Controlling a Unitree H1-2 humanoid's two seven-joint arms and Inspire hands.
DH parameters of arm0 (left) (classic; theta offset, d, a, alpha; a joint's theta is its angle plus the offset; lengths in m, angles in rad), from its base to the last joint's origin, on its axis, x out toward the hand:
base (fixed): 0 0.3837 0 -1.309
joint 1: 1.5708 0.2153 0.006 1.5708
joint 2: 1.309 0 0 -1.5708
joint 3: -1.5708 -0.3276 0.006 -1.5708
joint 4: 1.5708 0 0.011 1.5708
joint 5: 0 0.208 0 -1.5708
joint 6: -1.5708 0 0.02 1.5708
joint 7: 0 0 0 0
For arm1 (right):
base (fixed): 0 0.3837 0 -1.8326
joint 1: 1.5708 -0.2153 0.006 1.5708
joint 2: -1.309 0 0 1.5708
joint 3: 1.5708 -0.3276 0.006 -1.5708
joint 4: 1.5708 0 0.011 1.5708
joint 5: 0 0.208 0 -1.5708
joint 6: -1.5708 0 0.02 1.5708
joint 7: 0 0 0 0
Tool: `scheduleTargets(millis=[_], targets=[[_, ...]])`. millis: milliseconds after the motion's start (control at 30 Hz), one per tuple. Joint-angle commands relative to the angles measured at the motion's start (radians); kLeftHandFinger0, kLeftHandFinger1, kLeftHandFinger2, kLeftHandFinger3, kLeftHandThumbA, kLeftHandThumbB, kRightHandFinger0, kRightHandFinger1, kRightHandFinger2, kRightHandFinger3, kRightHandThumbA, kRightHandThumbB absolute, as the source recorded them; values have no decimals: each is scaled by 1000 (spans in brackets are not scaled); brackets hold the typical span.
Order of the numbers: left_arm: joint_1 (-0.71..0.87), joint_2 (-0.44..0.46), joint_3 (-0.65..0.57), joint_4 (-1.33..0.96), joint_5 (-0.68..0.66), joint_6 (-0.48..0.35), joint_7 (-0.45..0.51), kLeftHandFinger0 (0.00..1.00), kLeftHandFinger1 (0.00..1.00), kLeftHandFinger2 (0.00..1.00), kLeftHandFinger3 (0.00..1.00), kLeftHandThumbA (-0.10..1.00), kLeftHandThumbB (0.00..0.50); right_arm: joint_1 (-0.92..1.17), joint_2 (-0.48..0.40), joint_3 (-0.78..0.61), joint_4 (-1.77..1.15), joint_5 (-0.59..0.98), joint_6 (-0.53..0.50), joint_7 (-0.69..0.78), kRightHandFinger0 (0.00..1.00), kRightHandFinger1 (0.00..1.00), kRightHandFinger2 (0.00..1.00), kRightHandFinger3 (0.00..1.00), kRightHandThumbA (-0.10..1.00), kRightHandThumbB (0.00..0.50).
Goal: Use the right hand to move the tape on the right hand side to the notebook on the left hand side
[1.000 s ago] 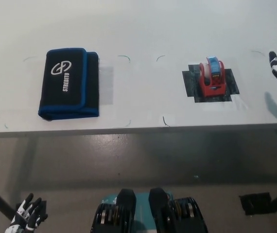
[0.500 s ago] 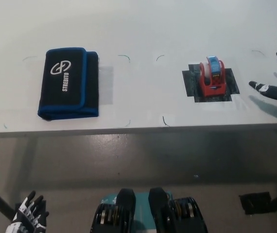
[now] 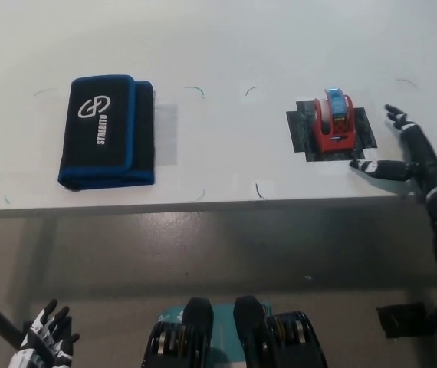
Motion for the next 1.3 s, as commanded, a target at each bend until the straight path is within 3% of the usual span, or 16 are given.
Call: scheduleTargets(millis=[0, 200, 267, 333, 433, 633, 733, 767, 833, 867, 900, 933, 1033, 1167, 1267], targets=[[10, 12, -1, -31, 8, -32, -2, 950, 1000, 1000, 1000, 459, 175, -79, 24, 23, 18, -9, -92, -20, 1000, 1000, 1000, 1000, 1000, 56], [8, 15, 1, -38, -9, -21, -6, 965, 1000, 1000, 1000, 272, 162, -60, 48, 23, -1, 14, -109, -5, 1000, 1000, 1000, 1000, 961, 70], [7, 17, 3, -43, -13, -14, -7, 974, 1000, 1000, 1000, 216, 152, -61, 57, 14, 35, 32, -138, -2, 1000, 1000, 1000, 1000, 951, 117], [3, 21, 4, -43, -14, -12, -7, 976, 1000, 1000, 1000, 189, 146, -65, 59, 12, 59, 34, -152, -5, 1000, 1000, 1000, 1000, 949, 130], [-2, 24, 8, -51, -29, -3, -10, 984, 1000, 1000, 1000, 63, 127, -56, 79, 6, 83, 40, -173, -13, 1000, 1000, 1000, 1000, 898, 81], [5, 30, 7, -51, -24, -8, -12, 979, 1000, 1000, 1000, 74, 139, -71, 112, 20, 122, 31, -210, -18, 1000, 1000, 1000, 1000, 896, 85], [15, 25, 4, -64, -14, -8, -5, 962, 1000, 1000, 1000, 62, 126, -89, 148, 33, 105, 27, -221, -11, 1000, 1000, 1000, 1000, 955, 122], [15, 23, 3, -64, -14, -10, -5, 950, 1000, 1000, 1000, 58, 151, -91, 159, 28, 102, 48, -244, 12, 1000, 1000, 1000, 1000, 925, 90], [17, 23, 1, -65, -9, -12, -5, 949, 1000, 1000, 1000, 71, 244, -96, 175, 38, 92, 40, -261, 15, 1000, 1000, 1000, 1000, 916, 78], [19, 23, 1, -65, -10, -13, -5, 952, 1000, 1000, 1000, 67, 273, -95, 179, 41, 90, 35, -261, 11, 1000, 1000, 1000, 1000, 915, 104], [15, 29, 5, -63, -12, -9, -7, 949, 1000, 1000, 1000, 67, 320, -99, 187, 42, 100, 30, -265, 3, 1000, 1000, 1000, 1000, 890, 219], [16, 31, 5, -62, -10, -14, -7, 952, 1000, 1000, 1000, 84, 319, -94, 197, 64, 71, 1, -243, -4, 1000, 1000, 1000, 1000, 955, 149], [24, 29, 0, -65, -9, -8, -9, 956, 1000, 1000, 1000, 79, 320, -81, 217, 83, 56, -16, -219, -18, 1000, 1000, 1000, 1000, 972, 167], [30, 22, -10, -62, -3, -18, -10, 972, 1000, 1000, 1000, 66, 312, -91, 258, 99, 89, -3, -225, -9, 1000, 1000, 1000, 1000, 936, 139], [52, 12, -16, -59, 7, -30, -5, 967, 1000, 1000, 1000, 70, 325, -80, 276, 125, 80, -27, -195, -15, 1000, 1000, 1000, 1000, 955, 149]])
